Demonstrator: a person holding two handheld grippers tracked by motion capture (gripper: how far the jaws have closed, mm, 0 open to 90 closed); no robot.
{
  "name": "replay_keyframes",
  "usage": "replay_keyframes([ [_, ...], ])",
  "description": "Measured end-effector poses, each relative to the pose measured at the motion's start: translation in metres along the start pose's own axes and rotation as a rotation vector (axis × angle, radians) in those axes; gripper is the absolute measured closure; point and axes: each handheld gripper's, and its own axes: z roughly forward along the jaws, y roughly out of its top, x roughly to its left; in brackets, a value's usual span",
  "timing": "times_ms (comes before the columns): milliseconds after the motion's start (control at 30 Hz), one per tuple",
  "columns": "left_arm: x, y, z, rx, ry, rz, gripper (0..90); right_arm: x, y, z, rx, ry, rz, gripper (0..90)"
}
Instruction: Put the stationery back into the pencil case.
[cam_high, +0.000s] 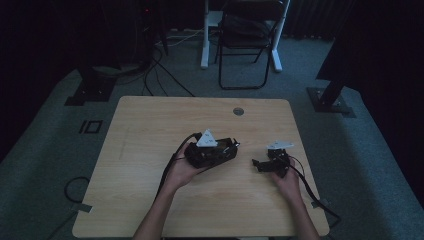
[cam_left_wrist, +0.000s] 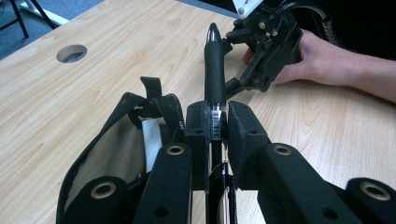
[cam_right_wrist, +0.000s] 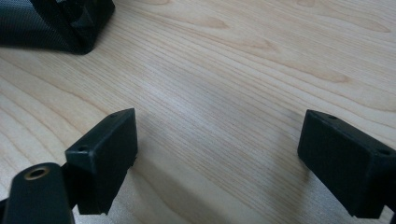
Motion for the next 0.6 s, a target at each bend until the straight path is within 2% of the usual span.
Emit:
replay_keyframes([
  [600, 0.0054, -0.0004, -0.0060, -0.012, 0.021, -0.004, 79.4, 0.0000, 0.0000, -0.0001, 0.001, 0.000, 0.000, 12.1],
])
